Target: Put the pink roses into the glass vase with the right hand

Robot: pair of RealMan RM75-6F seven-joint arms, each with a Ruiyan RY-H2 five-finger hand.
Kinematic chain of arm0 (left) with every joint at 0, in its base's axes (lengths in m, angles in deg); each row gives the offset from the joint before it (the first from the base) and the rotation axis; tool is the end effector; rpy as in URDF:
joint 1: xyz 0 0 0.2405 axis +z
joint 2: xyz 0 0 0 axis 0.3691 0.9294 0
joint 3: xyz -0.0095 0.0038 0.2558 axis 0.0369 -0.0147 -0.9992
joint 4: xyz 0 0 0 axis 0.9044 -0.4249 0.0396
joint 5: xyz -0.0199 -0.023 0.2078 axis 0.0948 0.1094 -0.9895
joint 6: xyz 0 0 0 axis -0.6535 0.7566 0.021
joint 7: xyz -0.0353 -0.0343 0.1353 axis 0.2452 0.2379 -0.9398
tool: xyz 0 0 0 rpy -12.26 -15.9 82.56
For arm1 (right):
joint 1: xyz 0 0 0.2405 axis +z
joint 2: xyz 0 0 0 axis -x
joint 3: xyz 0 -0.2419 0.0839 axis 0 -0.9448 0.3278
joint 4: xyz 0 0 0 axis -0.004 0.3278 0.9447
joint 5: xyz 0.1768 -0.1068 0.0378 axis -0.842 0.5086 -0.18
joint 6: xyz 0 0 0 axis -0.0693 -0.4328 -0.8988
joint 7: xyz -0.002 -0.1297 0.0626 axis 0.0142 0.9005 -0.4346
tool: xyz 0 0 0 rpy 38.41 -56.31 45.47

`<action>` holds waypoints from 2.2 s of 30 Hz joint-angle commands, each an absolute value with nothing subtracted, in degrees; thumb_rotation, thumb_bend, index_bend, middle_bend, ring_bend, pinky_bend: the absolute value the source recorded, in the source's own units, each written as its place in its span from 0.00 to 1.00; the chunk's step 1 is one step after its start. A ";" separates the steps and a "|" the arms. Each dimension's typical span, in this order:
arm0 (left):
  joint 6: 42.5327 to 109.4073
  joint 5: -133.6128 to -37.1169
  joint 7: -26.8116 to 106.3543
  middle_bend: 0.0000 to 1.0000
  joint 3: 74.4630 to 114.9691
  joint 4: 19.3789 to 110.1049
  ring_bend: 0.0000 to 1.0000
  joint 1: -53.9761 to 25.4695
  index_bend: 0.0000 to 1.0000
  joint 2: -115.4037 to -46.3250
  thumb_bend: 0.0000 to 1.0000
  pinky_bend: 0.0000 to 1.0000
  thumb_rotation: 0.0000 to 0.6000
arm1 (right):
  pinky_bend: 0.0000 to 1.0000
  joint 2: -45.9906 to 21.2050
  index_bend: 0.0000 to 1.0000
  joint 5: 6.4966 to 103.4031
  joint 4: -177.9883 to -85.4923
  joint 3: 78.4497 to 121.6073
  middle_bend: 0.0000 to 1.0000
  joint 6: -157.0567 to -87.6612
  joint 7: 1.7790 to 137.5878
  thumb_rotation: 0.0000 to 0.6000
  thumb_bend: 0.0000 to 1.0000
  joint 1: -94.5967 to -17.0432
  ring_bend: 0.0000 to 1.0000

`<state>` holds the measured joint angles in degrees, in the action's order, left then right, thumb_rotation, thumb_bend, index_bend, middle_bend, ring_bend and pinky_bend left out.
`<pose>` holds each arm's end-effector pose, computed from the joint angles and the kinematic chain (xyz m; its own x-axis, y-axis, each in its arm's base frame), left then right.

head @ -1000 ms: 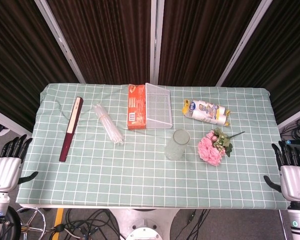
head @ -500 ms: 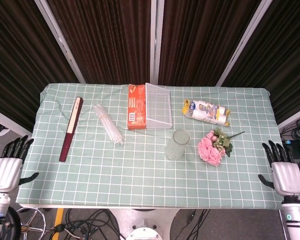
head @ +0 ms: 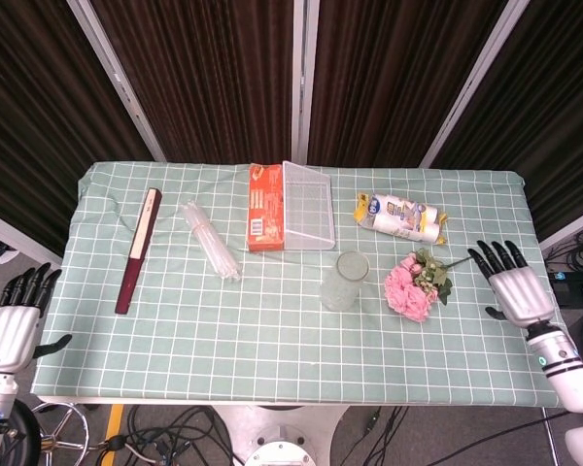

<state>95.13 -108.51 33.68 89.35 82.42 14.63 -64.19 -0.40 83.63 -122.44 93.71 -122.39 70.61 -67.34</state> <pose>-0.3131 0.1932 0.1469 0.4908 0.0154 0.8711 0.8712 -0.0149 -0.4906 -0.3364 -0.2989 0.1319 0.7296 -0.1086 0.6752 -0.6749 -0.2740 0.6851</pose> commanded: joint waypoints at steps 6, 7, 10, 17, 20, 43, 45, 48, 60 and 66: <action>94.48 -108.30 32.92 0.00 89.20 82.52 0.00 14.41 0.07 -64.42 0.00 0.10 1.00 | 0.00 -5.34 0.00 89.30 -116.33 90.93 0.00 -120.69 64.62 1.00 0.00 -61.15 0.00; 94.44 -108.32 32.91 0.00 89.17 82.43 0.00 14.39 0.07 -64.50 0.00 0.10 1.00 | 0.00 -5.64 0.00 89.03 -116.46 90.87 0.00 -119.94 64.14 1.00 0.00 -60.74 0.00; 94.39 -108.39 32.99 0.00 89.13 82.17 0.00 14.34 0.07 -64.60 0.00 0.10 1.00 | 0.00 -6.94 0.00 88.42 -116.25 90.59 0.00 -117.92 63.20 1.00 0.00 -59.48 0.00; 94.29 -107.72 33.38 0.00 89.08 81.97 0.00 14.66 0.07 -64.18 0.00 0.10 1.00 | 0.00 -9.95 0.00 87.05 -114.11 90.35 0.00 -114.33 64.01 1.00 0.00 -57.05 0.00; 93.87 -107.38 33.55 0.00 88.95 81.70 0.00 14.69 0.07 -64.27 0.00 0.10 1.00 | 0.00 -11.00 0.00 86.82 -113.11 90.06 0.00 -112.67 64.28 1.00 0.00 -55.83 0.00; 94.29 -106.43 35.58 0.00 89.52 80.83 0.00 15.12 0.07 -64.21 0.00 0.10 1.00 | 0.10 -15.84 0.00 83.73 -109.43 88.21 0.12 -105.87 65.91 1.00 0.11 -51.87 0.01; 94.21 -106.42 35.64 0.00 89.48 80.75 0.00 15.14 0.07 -64.17 0.00 0.10 1.00 | 0.20 -15.96 0.02 83.51 -109.31 88.11 0.13 -105.85 65.73 1.00 0.13 -51.86 0.04; 94.18 -106.49 35.78 0.00 89.43 80.82 0.00 15.16 0.07 -64.12 0.00 0.10 1.00 | 0.33 -16.14 0.11 83.51 -109.04 88.11 0.17 -106.98 65.29 1.00 0.19 -52.04 0.11; 93.92 -106.40 35.49 0.00 89.39 81.35 0.00 15.12 0.07 -63.86 0.00 0.10 1.00 | 0.62 -14.67 0.39 83.86 -109.73 88.21 0.35 -111.24 63.22 1.00 0.35 -52.47 0.30; 94.41 -106.44 35.55 0.00 89.46 81.91 0.00 15.37 0.07 -63.49 0.00 0.10 1.00 | 0.62 -5.84 0.39 83.23 -119.91 91.65 0.35 -117.06 65.61 1.00 0.34 -52.22 0.30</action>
<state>94.41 -106.45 35.54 89.46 81.89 15.36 -63.49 -10.47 83.72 -114.60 89.57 -114.04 64.20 -52.37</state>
